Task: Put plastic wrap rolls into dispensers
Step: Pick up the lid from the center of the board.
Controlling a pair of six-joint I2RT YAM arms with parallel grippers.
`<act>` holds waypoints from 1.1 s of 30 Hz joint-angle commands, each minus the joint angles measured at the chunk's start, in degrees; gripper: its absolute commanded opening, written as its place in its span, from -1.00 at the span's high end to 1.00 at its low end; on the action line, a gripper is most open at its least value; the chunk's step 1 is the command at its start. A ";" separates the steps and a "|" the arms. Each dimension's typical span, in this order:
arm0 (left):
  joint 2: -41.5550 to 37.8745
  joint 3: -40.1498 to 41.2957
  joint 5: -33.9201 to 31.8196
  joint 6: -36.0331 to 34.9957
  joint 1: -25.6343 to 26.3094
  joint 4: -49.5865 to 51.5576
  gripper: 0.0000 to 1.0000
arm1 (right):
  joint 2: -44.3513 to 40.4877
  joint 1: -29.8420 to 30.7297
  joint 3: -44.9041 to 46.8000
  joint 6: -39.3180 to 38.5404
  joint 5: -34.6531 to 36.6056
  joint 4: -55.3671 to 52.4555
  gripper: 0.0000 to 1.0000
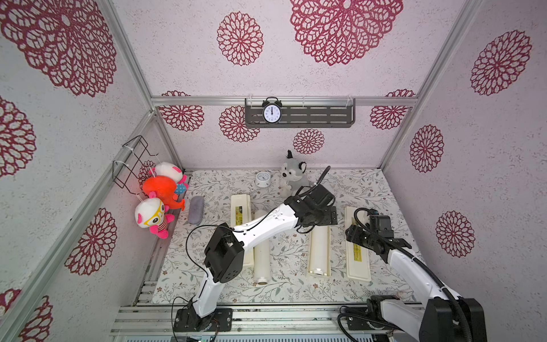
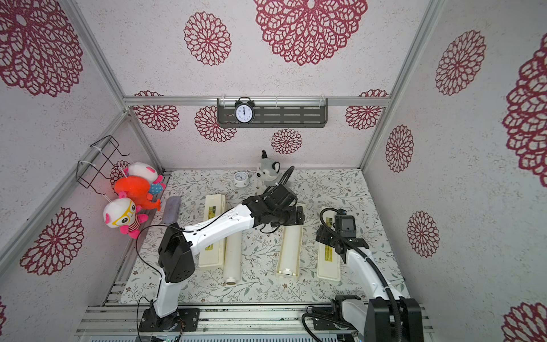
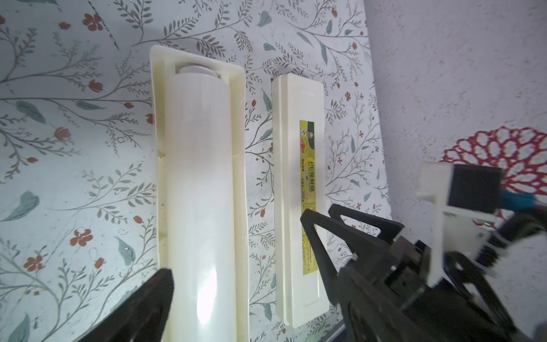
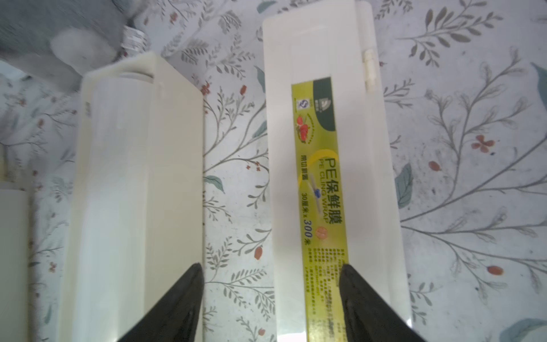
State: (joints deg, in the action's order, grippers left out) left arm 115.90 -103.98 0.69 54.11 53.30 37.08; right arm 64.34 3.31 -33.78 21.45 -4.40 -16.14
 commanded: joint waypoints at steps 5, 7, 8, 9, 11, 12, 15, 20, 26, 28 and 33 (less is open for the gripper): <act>-6.28 13.80 7.29 -2.36 -8.53 -13.99 -0.81 | 2.99 -0.24 -4.98 -3.22 7.34 -4.53 -0.79; -6.30 15.36 9.24 -3.36 -9.70 -15.74 -0.81 | 3.88 -0.30 -5.91 -3.57 8.82 -6.21 -0.87; -6.09 16.09 10.33 -3.60 -10.28 -16.63 -0.81 | 4.23 -0.24 -6.04 -3.54 9.19 -6.66 -0.92; -5.83 16.58 11.19 -3.72 -10.73 -17.41 -0.81 | 4.69 -0.28 -6.32 -3.59 9.15 -6.77 -0.96; -5.12 17.76 13.70 -3.54 -11.90 -19.07 -0.81 | 6.37 -0.24 -7.16 -3.43 9.51 -7.53 -0.96; -4.93 18.37 14.61 -3.41 -12.45 -19.80 -0.81 | 7.21 -0.24 -7.64 -3.06 10.15 -7.99 -0.97; -4.73 20.57 16.82 -2.89 -14.45 -22.34 -0.80 | 9.66 -0.15 -8.81 -2.48 11.70 -8.39 -0.97; -4.37 22.57 18.54 -2.92 -16.97 -24.33 -0.80 | 14.52 -0.15 -10.92 -2.36 14.05 -8.89 -0.97; -3.92 22.95 20.38 -2.84 -18.67 -24.95 -0.80 | 21.56 -0.06 -12.45 -4.31 9.88 -8.25 -0.97; -1.77 22.86 20.81 -2.95 -18.84 -24.94 -0.80 | 22.74 0.02 -12.42 -4.30 8.42 -7.72 -0.97; -0.70 22.51 21.51 -2.78 -19.37 -25.24 -0.79 | 25.92 0.46 -12.56 -4.31 6.73 -7.21 -0.97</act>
State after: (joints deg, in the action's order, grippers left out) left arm 113.97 -81.23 20.84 51.81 34.26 13.02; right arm 88.84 3.44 -45.45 17.98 4.38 -22.79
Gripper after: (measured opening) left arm 0.896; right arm 0.986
